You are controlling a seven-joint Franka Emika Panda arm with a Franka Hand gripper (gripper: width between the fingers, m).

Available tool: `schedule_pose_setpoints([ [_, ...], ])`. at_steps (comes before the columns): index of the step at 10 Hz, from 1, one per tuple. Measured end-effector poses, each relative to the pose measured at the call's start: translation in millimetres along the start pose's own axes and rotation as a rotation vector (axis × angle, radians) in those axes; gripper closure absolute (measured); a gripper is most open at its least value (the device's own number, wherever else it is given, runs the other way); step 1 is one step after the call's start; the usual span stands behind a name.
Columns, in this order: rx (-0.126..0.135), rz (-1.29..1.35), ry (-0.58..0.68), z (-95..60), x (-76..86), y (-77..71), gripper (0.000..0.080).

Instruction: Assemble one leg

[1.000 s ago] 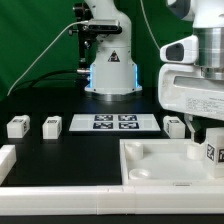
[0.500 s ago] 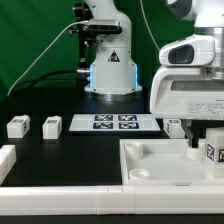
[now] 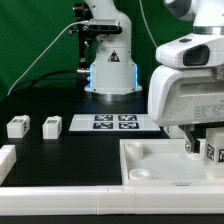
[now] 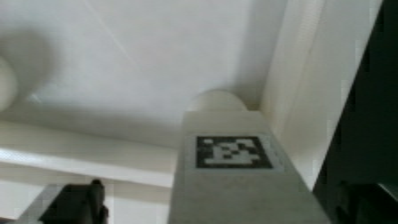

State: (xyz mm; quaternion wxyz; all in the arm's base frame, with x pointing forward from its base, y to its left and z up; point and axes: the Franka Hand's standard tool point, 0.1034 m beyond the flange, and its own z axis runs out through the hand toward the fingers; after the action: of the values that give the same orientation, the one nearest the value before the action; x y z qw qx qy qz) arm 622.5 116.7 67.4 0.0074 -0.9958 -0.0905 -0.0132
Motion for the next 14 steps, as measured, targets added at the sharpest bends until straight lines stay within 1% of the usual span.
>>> schedule_pose_setpoints([
  [1, 0.0, 0.0, 0.0, 0.0, 0.0, 0.0, 0.0151],
  [2, 0.0, 0.0, 0.0, 0.0, 0.0, 0.1, 0.0258],
  [3, 0.0, 0.0, 0.0, 0.0, 0.0, 0.1, 0.0393],
  [4, 0.001, 0.025, 0.0, 0.0, 0.0, -0.2, 0.0393],
  [5, 0.001, 0.055, 0.0, 0.0, 0.0, -0.2, 0.0508],
  [6, 0.001, 0.053, 0.0, 0.0, 0.0, -0.1, 0.0508],
  [7, 0.006, 0.175, 0.0, 0.0, 0.0, -0.3, 0.0508],
  [9, 0.006, 0.392, -0.001, 0.1, -0.1, -0.2, 0.0508],
  [10, 0.008, 0.51, 0.0, 0.5, -0.7, -0.7, 0.0508],
  [11, 0.01, 0.695, 0.01, 1.2, -2.6, -1.5, 0.0508],
  [12, 0.008, 0.777, 0.012, 1.0, -3.6, -3.3, 0.0506],
  [14, 0.014, 1.088, 0.009, 0.9, -3.8, -6.6, 0.0506],
])
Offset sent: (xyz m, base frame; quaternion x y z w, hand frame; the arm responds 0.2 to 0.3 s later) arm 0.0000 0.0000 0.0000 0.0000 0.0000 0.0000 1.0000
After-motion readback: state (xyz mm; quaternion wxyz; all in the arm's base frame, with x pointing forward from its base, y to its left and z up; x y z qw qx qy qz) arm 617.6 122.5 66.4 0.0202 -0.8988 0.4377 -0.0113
